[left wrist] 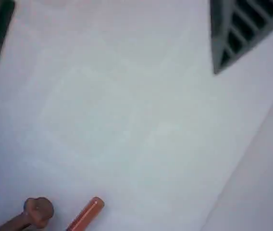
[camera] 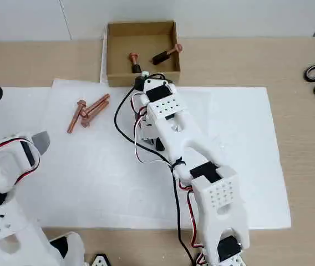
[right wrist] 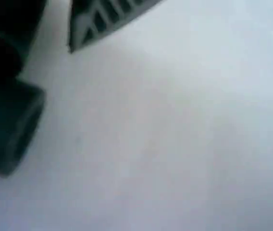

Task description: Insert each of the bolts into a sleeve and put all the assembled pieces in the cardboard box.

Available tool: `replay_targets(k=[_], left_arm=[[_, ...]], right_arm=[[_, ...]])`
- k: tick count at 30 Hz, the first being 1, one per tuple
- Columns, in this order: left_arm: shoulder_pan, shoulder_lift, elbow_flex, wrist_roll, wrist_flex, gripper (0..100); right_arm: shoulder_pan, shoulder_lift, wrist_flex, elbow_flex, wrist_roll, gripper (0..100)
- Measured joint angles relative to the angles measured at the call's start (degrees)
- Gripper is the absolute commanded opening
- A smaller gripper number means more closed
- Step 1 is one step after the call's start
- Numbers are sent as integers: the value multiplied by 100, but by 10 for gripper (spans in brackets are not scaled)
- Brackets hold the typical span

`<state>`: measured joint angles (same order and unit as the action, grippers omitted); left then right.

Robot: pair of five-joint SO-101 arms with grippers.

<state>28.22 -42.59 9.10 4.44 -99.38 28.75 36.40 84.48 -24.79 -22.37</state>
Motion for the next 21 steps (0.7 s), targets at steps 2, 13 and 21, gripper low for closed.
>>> replay_targets(k=[2,13,21], left_arm=[[0,0,0,0,0,273],[0,0,0,0,0,273],[-229,18,18,-237,0,273]], right_arm=[[-26,0,9,0,0,0],[-9,-9,378,0,0,4],[18,-1187,1020,0,0,3]])
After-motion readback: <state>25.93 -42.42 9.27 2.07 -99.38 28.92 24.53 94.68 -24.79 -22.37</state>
